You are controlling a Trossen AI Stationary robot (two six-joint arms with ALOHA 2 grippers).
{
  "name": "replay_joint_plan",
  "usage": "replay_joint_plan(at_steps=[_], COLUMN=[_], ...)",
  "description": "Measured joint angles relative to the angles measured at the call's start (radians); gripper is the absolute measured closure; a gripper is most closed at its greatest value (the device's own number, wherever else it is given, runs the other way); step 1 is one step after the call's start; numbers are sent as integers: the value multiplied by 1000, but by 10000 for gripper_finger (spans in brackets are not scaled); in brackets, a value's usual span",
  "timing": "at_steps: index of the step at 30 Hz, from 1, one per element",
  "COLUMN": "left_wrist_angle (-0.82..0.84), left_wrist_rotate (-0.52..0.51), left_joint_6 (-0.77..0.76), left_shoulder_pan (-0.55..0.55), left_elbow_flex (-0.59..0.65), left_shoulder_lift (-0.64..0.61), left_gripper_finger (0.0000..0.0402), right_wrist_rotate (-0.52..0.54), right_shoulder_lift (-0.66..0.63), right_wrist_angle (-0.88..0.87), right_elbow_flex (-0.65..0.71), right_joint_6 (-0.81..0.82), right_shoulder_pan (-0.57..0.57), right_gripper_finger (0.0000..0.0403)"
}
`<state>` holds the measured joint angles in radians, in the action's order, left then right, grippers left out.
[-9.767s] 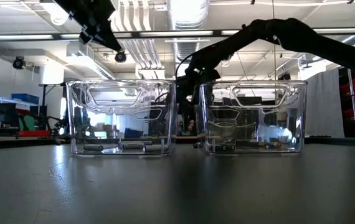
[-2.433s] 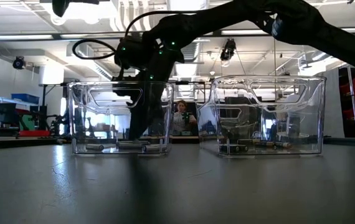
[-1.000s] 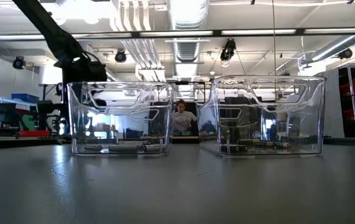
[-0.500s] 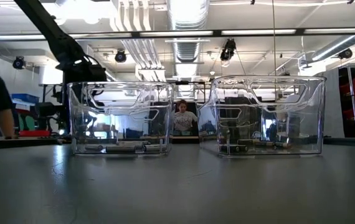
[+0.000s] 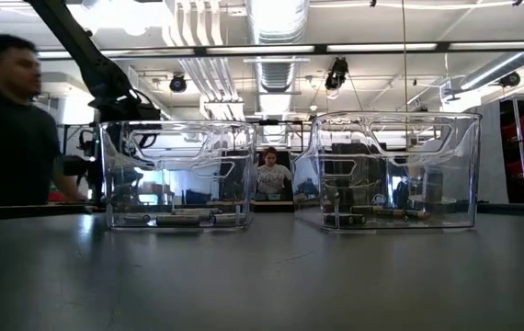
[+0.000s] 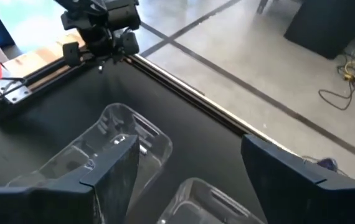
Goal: Sort batteries
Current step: Put the white battery into the left transparent bin
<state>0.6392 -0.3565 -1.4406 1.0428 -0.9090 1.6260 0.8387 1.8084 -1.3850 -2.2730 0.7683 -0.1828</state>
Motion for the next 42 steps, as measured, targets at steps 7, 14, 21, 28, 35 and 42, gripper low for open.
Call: replay_joint_plan(at_steps=[7,14,21,28,35,42], left_wrist_angle=[190,503,495,383,374,358], left_wrist_rotate=[12,1,121,155,113,66], left_joint_6=[76,54,14,-59,-75,-174], left_shoulder_pan=[1,21,66,100,111,114], left_elbow_flex=[-153,-364,-376,-299,-283,-288], left_shoulder_lift=[132,263,307,266,243,259], left_gripper_finger=[267,267,267,267,267,271], right_wrist_rotate=[0,13,27,25,21,-18], right_shoulder_lift=[0,-2,-2,-2,-7,-8], right_wrist_angle=[-123,-186,-186,-186,-186,-186], right_elbow_flex=[0,2,4,36,43,43], right_joint_6=[164,285,309,297,238,225], right_shoulder_pan=[-20,-47,-68,-68,-68,-72], right_gripper_finger=[141,133,118,111,108,113])
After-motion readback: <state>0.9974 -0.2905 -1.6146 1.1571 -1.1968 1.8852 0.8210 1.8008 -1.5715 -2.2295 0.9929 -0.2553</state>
